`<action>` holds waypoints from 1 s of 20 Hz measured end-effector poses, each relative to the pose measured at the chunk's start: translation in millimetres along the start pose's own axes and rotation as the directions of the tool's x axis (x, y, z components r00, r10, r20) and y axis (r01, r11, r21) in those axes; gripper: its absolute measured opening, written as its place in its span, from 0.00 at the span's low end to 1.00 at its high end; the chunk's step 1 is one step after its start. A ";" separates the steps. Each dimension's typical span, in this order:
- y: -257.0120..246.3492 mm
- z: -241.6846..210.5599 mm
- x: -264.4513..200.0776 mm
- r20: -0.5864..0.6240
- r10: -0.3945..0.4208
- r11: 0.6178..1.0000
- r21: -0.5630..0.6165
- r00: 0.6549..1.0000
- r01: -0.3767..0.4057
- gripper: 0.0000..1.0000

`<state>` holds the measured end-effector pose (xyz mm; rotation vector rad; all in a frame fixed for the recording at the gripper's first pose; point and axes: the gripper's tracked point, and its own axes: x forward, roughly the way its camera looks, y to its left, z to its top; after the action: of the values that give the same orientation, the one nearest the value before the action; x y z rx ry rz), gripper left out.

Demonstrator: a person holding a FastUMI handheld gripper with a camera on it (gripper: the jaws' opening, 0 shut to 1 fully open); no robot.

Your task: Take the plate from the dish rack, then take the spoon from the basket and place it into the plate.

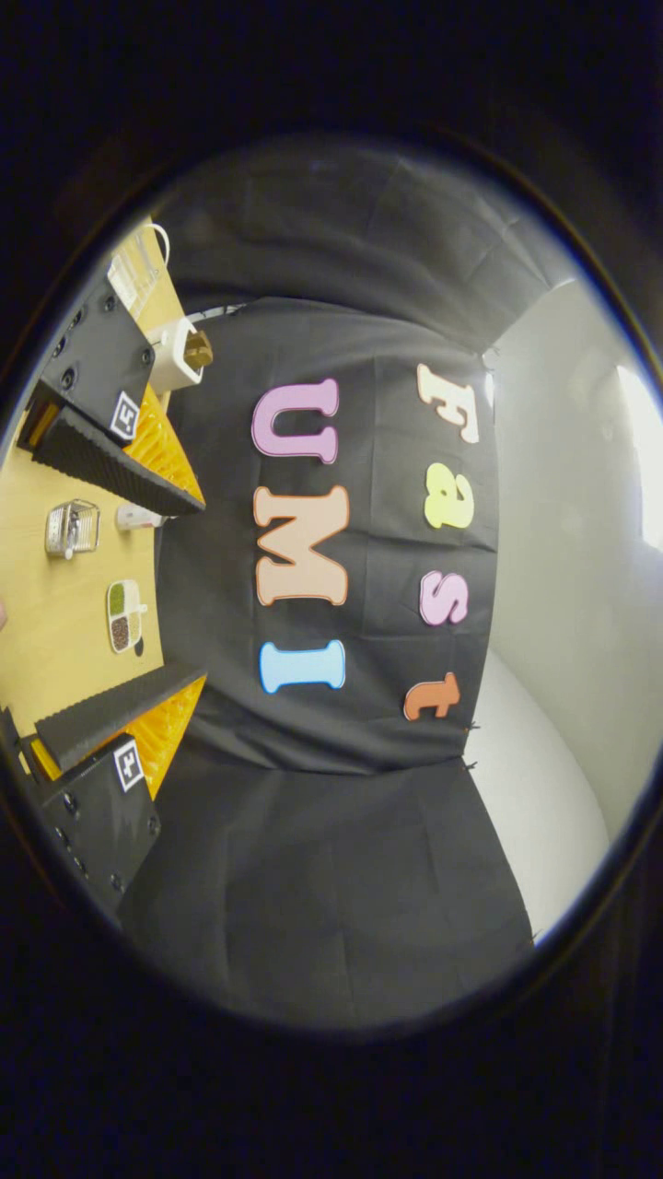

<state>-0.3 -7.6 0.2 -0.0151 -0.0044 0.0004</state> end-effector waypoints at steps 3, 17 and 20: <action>-1.3 1.3 -1.3 0.006 0.001 1.000 0.001 1.000 -0.001 1.00; 33.9 -2.9 -7.8 -0.001 0.005 0.999 -0.047 1.000 -0.005 1.00; 53.6 -8.8 -8.9 -0.011 -0.010 0.997 -0.077 1.000 0.009 1.00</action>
<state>-9.2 45.9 -9.5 -0.0920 0.0072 -0.0096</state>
